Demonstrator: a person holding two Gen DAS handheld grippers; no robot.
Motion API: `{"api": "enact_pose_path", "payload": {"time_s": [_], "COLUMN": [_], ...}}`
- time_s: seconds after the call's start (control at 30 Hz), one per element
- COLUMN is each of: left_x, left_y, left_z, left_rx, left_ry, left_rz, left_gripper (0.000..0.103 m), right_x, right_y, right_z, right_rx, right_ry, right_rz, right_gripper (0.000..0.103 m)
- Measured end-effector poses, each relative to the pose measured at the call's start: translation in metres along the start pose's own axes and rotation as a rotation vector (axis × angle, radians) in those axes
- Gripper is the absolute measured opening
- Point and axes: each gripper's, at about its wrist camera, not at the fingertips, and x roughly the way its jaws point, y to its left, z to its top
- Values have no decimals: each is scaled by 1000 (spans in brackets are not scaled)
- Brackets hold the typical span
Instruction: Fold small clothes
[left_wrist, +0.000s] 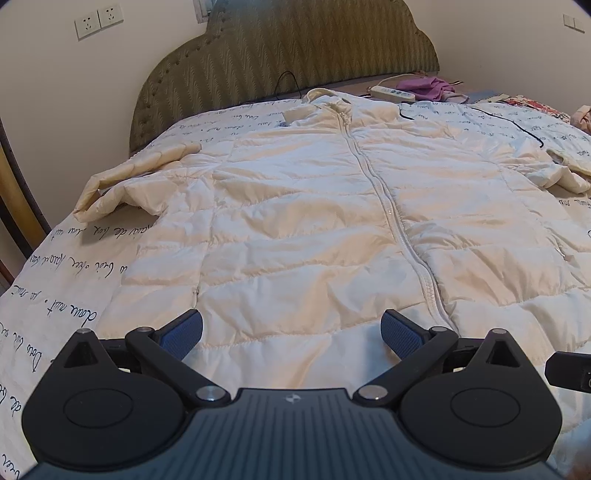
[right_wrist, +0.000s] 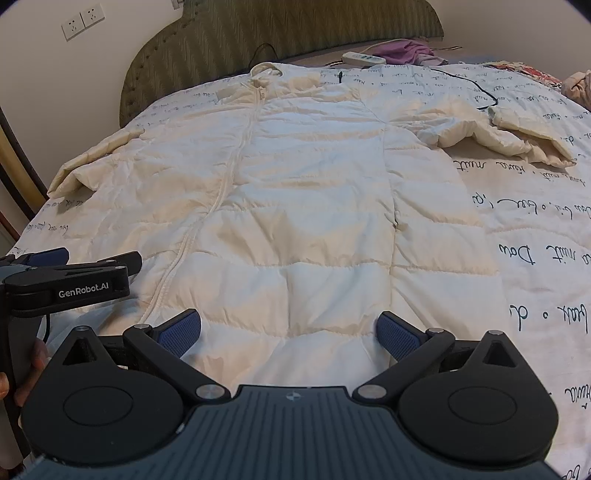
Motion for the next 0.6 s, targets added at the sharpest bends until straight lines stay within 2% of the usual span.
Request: {"api": "enact_pose_path", "payload": {"time_s": [0.6], "left_x": [3], "left_y": [-7], "left_z": [2], "left_rx": [4], "left_ry": [-4], "left_rz": [-1], "left_gripper": [103], "right_x": [3], "right_y": [-3], "right_z": [1], "right_rx": [10], "right_ry": [-2], "right_rz": [-1], "right_gripper": [103]}}
